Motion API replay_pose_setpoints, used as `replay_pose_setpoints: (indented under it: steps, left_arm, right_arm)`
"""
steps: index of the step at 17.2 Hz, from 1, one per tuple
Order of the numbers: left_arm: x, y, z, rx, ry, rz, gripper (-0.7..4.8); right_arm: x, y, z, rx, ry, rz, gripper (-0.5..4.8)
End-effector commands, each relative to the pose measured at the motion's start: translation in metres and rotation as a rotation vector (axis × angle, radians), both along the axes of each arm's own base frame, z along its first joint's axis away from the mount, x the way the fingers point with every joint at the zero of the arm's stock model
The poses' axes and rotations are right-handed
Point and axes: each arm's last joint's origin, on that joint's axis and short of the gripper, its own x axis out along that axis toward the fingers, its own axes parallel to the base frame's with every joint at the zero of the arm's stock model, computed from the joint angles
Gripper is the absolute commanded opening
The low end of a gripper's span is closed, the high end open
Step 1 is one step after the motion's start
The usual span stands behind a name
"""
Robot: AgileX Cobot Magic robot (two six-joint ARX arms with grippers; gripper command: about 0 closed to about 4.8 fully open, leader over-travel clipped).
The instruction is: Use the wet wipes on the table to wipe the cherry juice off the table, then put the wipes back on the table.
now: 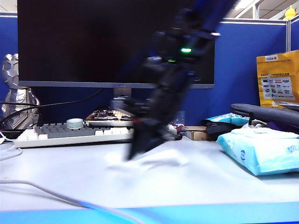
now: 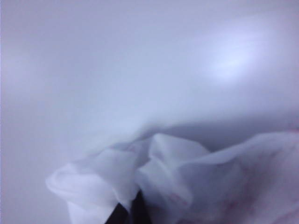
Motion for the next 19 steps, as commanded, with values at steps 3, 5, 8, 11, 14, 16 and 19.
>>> replay_pose_setpoints:
  steps: [3,5,8,11,14,16,19]
  left_arm:
    - [0.000,0.000,-0.001,-0.002,0.010,0.001,-0.03]
    - [0.000,0.000,-0.001,-0.002,0.010,0.001,-0.03]
    - [0.000,0.000,-0.001,-0.002,0.010,0.001,-0.03]
    - [0.000,0.000,-0.001,-0.002,0.010,0.001,-0.03]
    - [0.000,0.000,-0.001,-0.002,0.010,0.001,-0.03]
    - [0.000,0.000,-0.001,-0.002,0.010,0.001,-0.03]
    - [0.000,0.000,-0.001,-0.002,0.010,0.001,-0.03]
  right_arm:
    - [-0.009,-0.009,-0.008,-0.505,-0.173,-0.110,-0.05]
    - [0.016,-0.031,-0.011,-0.558,-0.273,-0.260,-0.05]
    - [0.037,-0.049,-0.009,-0.477,-0.314,-0.358,-0.05]
    - [0.026,-0.032,-0.007,-0.203,-0.132,-0.170,-0.05]
    - [-0.001,0.005,-0.007,-0.061,-0.039,0.042,-0.05]
    - [-0.019,0.029,-0.008,-0.180,-0.124,0.079,-0.05]
    - [-0.013,0.021,-0.014,-0.470,-0.298,-0.041,-0.05]
